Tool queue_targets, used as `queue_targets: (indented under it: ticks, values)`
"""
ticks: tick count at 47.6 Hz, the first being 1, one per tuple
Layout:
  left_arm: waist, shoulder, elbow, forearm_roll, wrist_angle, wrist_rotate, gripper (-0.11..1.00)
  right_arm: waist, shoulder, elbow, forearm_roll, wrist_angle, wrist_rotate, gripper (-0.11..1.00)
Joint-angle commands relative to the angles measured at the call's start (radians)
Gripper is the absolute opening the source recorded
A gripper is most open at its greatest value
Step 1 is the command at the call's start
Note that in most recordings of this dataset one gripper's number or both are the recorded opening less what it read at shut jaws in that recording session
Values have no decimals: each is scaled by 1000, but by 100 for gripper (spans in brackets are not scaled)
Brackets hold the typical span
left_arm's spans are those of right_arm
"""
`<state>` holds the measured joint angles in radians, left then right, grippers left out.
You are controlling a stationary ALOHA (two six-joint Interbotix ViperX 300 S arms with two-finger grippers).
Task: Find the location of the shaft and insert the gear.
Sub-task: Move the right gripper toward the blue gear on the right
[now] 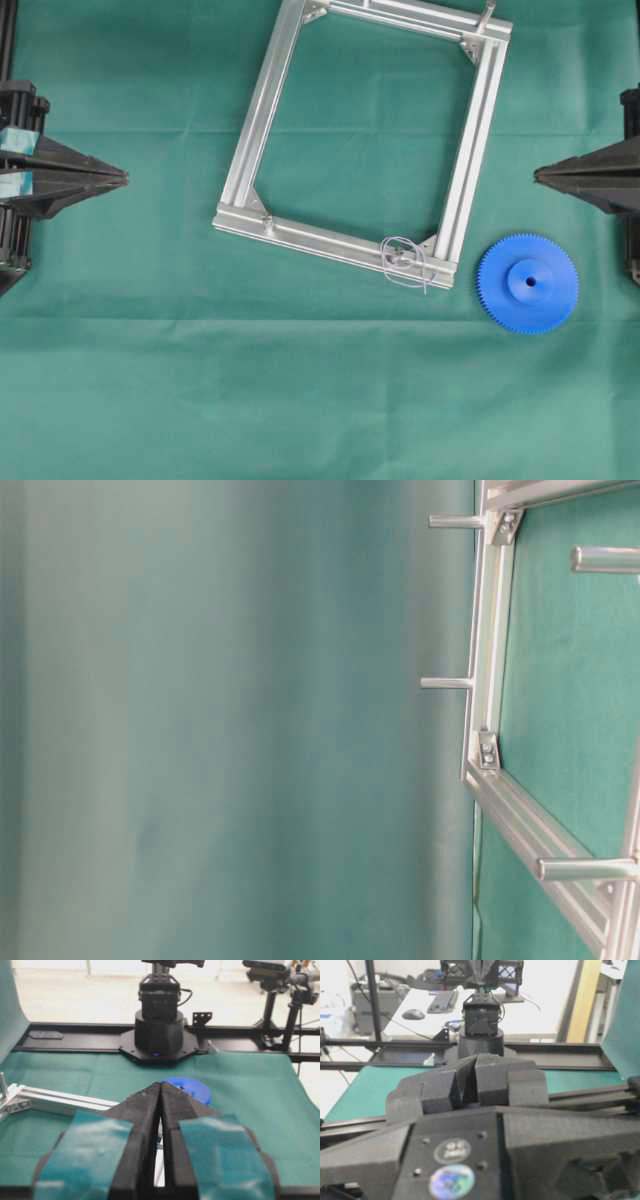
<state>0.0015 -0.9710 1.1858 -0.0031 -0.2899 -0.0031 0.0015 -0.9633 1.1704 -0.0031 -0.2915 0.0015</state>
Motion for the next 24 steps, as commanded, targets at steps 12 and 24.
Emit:
queue_targets:
  ticks: [12,24]
  values:
    - [3,-6,-34,-14,69,20,1,6,28,-87,6,250,25,0]
    - [2,-25,-34,-14,101,20,1,6,14,-127,5,420,54,3]
